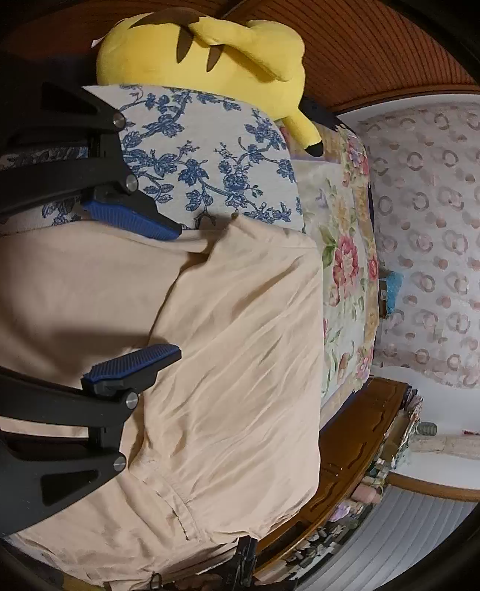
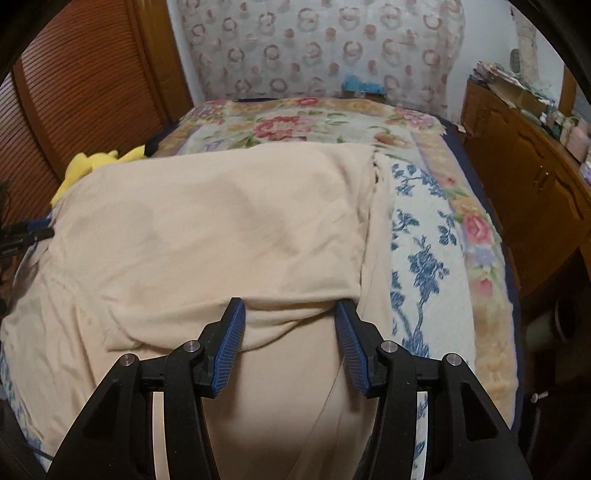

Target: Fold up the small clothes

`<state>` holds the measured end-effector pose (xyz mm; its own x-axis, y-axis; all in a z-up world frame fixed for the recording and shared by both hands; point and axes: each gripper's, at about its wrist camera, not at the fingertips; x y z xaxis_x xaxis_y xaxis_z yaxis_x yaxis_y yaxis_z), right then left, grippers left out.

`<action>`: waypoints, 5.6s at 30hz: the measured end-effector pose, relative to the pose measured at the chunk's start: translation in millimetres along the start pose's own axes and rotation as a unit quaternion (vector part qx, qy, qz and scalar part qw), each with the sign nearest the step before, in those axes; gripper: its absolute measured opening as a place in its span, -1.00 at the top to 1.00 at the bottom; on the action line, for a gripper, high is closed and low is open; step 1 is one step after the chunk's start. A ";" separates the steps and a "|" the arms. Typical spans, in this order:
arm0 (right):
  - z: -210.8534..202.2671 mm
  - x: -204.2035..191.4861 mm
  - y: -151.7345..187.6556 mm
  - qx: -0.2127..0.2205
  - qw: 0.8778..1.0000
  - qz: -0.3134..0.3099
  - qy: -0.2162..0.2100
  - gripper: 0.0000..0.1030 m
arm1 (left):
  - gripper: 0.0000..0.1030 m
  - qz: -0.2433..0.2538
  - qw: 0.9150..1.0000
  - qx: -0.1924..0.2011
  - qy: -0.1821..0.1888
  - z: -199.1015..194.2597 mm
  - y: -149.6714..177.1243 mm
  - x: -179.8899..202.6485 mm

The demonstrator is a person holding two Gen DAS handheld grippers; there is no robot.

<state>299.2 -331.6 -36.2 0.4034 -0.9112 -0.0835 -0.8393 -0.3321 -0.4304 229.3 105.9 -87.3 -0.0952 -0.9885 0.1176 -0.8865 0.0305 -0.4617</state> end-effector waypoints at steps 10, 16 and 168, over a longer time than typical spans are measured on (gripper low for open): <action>3.2 -7.7 4.2 0.020 0.999 -0.009 0.024 -0.01 | -0.10 0.000 0.999 0.007 0.033 -6.3 -1.5 11.2; 3.4 -8.5 4.0 0.019 0.999 -0.012 0.027 -0.03 | -0.08 0.006 0.999 0.004 0.039 -9.4 1.0 16.9; -48.1 -130.4 157.7 0.058 0.996 -0.064 0.034 -0.30 | -0.09 -0.052 0.996 0.049 -0.051 -84.6 202.9 1.8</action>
<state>96.7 -276.9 -50.0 0.4753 -0.8790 0.0369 -0.7335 -0.4191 -0.5351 10.9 122.8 -106.4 0.0461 -0.9955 0.0823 -0.8399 -0.0833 -0.5364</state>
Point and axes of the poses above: each gripper's, at about its wrist camera, not at the fingertips, and z roughly the way its jaws point, x to its right, y to its underside, and after that the axes turned 10 degrees about -x, right-handed
